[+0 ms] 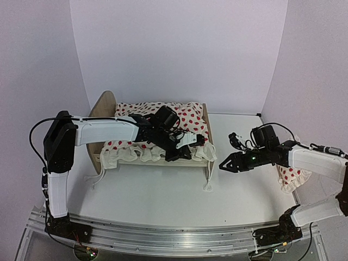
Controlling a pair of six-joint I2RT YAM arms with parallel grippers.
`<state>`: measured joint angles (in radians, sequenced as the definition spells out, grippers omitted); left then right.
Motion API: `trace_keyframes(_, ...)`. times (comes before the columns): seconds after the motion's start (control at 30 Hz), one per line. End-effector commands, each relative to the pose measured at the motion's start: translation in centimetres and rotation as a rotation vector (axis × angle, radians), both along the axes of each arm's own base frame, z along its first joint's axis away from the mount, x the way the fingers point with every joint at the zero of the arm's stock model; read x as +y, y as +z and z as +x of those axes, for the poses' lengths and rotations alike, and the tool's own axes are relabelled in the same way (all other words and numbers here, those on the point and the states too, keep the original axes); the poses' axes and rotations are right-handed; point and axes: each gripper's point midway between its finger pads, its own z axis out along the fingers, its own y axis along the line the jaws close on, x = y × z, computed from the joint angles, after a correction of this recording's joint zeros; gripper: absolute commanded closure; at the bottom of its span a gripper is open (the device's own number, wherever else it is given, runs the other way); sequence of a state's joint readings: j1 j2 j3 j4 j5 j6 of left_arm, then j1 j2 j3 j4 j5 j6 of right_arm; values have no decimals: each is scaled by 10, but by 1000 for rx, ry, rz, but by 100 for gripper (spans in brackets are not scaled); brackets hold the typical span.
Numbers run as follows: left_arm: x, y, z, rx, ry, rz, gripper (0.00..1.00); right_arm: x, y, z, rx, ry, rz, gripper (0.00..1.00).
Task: Set up the pet bed
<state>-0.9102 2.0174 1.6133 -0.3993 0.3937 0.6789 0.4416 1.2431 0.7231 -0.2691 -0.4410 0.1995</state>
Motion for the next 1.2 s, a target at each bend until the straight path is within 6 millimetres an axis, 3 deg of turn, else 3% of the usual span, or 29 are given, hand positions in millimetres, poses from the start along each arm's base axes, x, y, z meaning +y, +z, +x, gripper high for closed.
trace_keyframes(0.0,-4,73,27,-75,99,-115,100,-2,3,8,-29,-28,-3,47)
trace_keyframes(0.13,10,85,17,10,109,-105,98,-1,8,11,-56,-25,-4,48)
trace_keyframes(0.23,15,77,8,64,90,-93,95,-3,4,12,-55,-31,-18,48)
trace_keyframes(0.43,13,55,3,108,73,-84,100,-2,4,13,-42,-34,-11,48)
trace_keyframes(0.7,4,59,3,98,39,-118,73,-6,3,8,-37,-53,-8,46)
trace_keyframes(0.87,0,58,9,77,44,-120,69,-6,9,6,-52,-53,3,46)
trace_keyframes(0.93,1,58,10,74,46,-119,73,-8,10,5,-62,-57,2,46)
trace_keyframes(1.07,2,65,9,76,49,-123,99,-11,5,6,-62,-75,-17,46)
trace_keyframes(1.17,5,81,14,53,73,-130,100,-9,1,16,-59,-89,-24,48)
